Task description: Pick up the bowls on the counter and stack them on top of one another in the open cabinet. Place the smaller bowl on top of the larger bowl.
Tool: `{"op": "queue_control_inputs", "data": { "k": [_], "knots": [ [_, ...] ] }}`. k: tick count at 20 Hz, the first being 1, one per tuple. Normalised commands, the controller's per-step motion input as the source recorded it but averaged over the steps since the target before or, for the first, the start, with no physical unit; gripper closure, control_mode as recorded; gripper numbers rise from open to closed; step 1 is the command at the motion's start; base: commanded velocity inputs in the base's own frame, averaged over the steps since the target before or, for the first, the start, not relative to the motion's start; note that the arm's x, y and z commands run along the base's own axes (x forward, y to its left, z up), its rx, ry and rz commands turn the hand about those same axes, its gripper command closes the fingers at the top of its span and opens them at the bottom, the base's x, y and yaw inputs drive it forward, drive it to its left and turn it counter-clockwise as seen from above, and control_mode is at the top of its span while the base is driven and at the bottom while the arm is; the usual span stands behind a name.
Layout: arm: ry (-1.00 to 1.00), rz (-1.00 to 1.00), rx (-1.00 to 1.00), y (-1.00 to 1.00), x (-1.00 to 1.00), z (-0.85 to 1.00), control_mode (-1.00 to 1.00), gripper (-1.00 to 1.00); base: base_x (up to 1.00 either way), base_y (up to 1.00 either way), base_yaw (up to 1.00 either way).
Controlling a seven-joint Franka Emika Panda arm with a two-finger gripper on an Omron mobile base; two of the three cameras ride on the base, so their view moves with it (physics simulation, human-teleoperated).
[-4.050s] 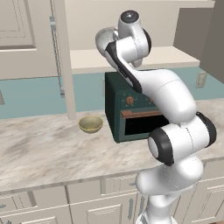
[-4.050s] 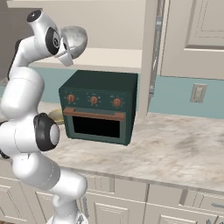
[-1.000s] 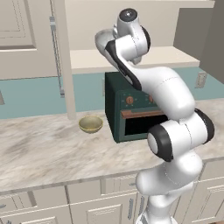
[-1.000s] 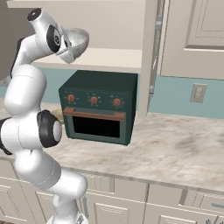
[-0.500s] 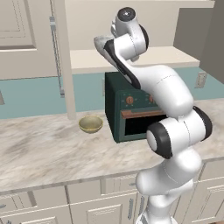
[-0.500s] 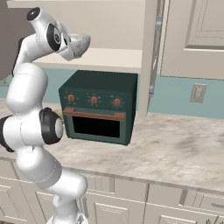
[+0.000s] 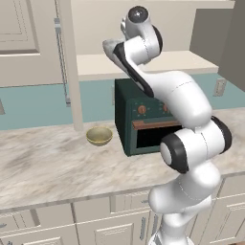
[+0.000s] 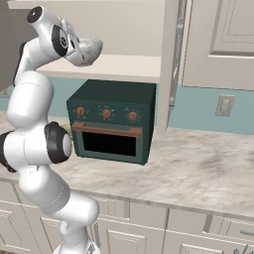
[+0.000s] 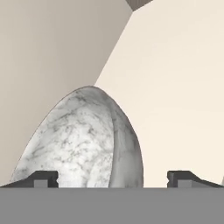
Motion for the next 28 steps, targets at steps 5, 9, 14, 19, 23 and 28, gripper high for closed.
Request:
{"op": "queue_control_inputs", "data": {
  "k": [5, 9, 14, 19, 23, 28],
  "knots": [
    [-0.03, 0.00, 0.00, 0.00, -0.23, 0.20, -1.00, -1.00, 0.00, 0.00, 0.00],
    [-0.01, 0.00, 0.02, 0.00, -0.33, 0.14, -1.00, -1.00, 0.00, 0.00, 0.00],
    [0.00, -0.02, 0.04, 0.00, -0.48, 0.01, -1.00, -1.00, 0.00, 0.00, 0.00],
    [-0.01, -0.03, 0.04, 0.00, -0.55, 0.00, -1.00, -1.00, 0.00, 0.00, 0.00],
    [-0.02, -0.04, 0.04, 0.00, -0.57, 0.00, -1.00, -1.00, 0.00, 0.00, 0.00],
    [-0.02, -0.05, 0.03, -0.03, -0.60, -0.04, -1.00, -1.00, 0.00, 0.00, 0.00]
  ]
}}
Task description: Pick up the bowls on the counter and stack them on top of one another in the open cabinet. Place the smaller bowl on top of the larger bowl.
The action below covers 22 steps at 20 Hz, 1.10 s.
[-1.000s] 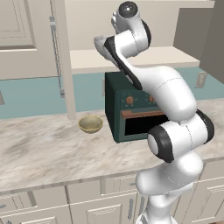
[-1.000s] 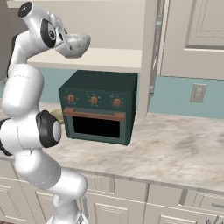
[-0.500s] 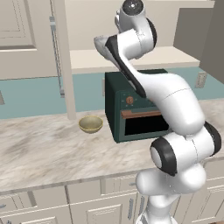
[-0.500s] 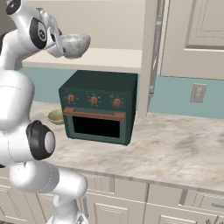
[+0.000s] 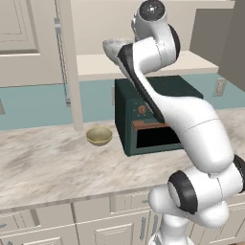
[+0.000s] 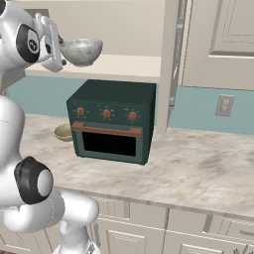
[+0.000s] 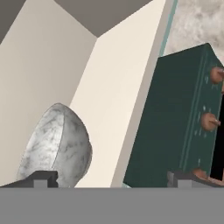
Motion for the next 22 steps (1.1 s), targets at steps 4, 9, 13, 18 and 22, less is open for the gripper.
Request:
{"op": "queue_control_inputs", "data": {
  "k": [4, 9, 13, 18, 22],
  "knots": [
    [0.00, -0.04, 0.07, -0.07, -0.52, -0.13, -1.00, -1.00, 0.00, 0.00, 0.00],
    [0.02, 0.00, 0.08, -0.04, -0.47, -0.13, -1.00, -1.00, 0.00, 0.00, 0.00],
    [0.03, 0.02, 0.05, 0.00, -0.44, -0.17, -1.00, -1.00, 0.00, 0.00, 0.00],
    [0.01, 0.03, 0.00, 0.01, -0.43, -0.26, -1.00, -1.00, 0.00, 0.00, 0.00],
    [0.02, 0.05, 0.00, 0.00, -0.41, -0.25, -1.00, -1.00, 0.00, 0.00, 0.00]
  ]
}}
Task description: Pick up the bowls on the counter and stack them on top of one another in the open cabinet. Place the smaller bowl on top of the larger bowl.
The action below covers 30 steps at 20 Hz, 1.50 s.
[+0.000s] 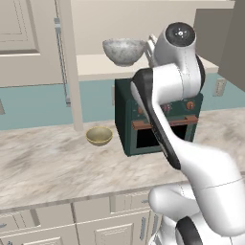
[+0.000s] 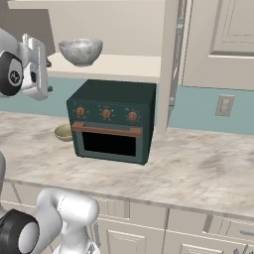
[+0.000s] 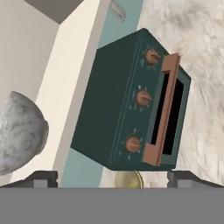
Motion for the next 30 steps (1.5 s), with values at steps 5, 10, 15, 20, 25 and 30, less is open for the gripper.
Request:
{"op": "queue_control_inputs", "data": {
  "k": [5, 10, 15, 20, 25, 30],
  "knots": [
    [0.03, 0.04, 0.00, 0.00, -0.38, -0.26, -1.00, -1.00, 0.00, 0.00, 0.00],
    [0.04, 0.05, 0.01, 0.01, -0.36, -0.27, -1.00, -1.00, 0.00, 0.00, 0.00],
    [0.04, 0.04, 0.01, 0.00, -0.38, -0.27, -1.00, -1.00, 0.00, 0.00, 0.00],
    [0.06, 0.02, 0.03, 0.04, -0.28, -0.16, -1.00, -1.00, 0.00, 0.00, 0.00],
    [0.08, 0.00, 0.02, 0.10, -0.21, -0.15, -1.00, -1.00, 0.00, 0.00, 0.00],
    [0.07, 0.00, 0.02, 0.11, -0.19, -0.18, -1.00, -1.00, 0.00, 0.00, 0.00]
  ]
}}
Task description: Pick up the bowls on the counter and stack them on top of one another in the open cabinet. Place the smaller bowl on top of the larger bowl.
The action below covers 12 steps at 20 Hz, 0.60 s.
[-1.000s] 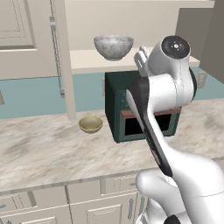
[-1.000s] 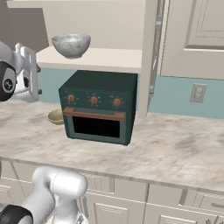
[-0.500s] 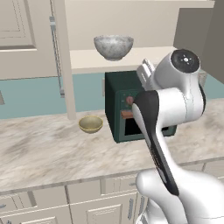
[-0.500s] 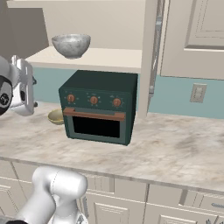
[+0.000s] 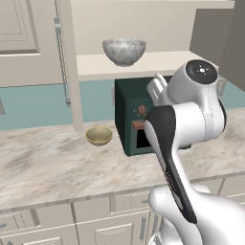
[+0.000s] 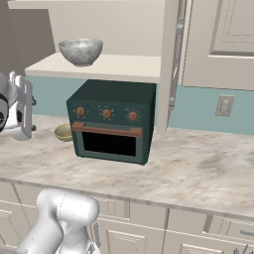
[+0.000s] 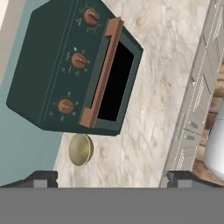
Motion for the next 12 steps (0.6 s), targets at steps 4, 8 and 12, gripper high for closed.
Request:
{"op": "queue_control_inputs", "data": {
  "k": [4, 8, 12],
  "knots": [
    [0.05, 0.00, 0.01, 0.11, -0.14, -0.24, -1.00, -1.00, 0.00, 0.00, 0.00],
    [-0.02, 0.00, 0.01, 0.03, -0.11, -0.25, -1.00, -1.00, 0.00, 0.00, 0.00],
    [-0.06, 0.01, 0.03, 0.00, -0.08, -0.25, -1.00, -1.00, 0.00, 0.00, 0.00]
  ]
}}
